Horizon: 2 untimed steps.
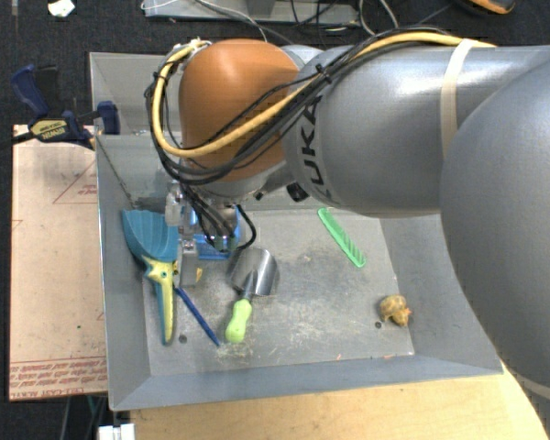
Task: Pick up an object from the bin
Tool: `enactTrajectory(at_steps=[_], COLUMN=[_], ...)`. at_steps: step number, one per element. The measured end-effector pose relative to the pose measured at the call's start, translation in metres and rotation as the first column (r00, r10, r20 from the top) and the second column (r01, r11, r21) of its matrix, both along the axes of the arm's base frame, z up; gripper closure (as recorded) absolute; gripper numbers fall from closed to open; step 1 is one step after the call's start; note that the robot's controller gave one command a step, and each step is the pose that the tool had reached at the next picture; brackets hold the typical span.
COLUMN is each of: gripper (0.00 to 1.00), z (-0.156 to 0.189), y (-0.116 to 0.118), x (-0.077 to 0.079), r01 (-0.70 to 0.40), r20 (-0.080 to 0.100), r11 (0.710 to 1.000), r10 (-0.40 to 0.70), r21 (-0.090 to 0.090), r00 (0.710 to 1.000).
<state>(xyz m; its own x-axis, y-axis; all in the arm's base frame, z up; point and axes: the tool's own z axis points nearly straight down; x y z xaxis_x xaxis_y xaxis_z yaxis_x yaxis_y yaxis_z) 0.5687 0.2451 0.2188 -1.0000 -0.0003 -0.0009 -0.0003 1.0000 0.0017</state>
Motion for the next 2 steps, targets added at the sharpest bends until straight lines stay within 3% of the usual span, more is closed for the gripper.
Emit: enactTrajectory(at_steps=[1,2], gripper=[0.00,0.00], z=[-0.072,-0.075], y=[0.003,-0.012], x=[0.021,0.065], r01=[0.169,0.300], r20=[0.001,0.010], r11=[0.986,0.954], r10=[-0.169,-0.300], r21=[0.001,0.007], r00=[0.986,0.954])
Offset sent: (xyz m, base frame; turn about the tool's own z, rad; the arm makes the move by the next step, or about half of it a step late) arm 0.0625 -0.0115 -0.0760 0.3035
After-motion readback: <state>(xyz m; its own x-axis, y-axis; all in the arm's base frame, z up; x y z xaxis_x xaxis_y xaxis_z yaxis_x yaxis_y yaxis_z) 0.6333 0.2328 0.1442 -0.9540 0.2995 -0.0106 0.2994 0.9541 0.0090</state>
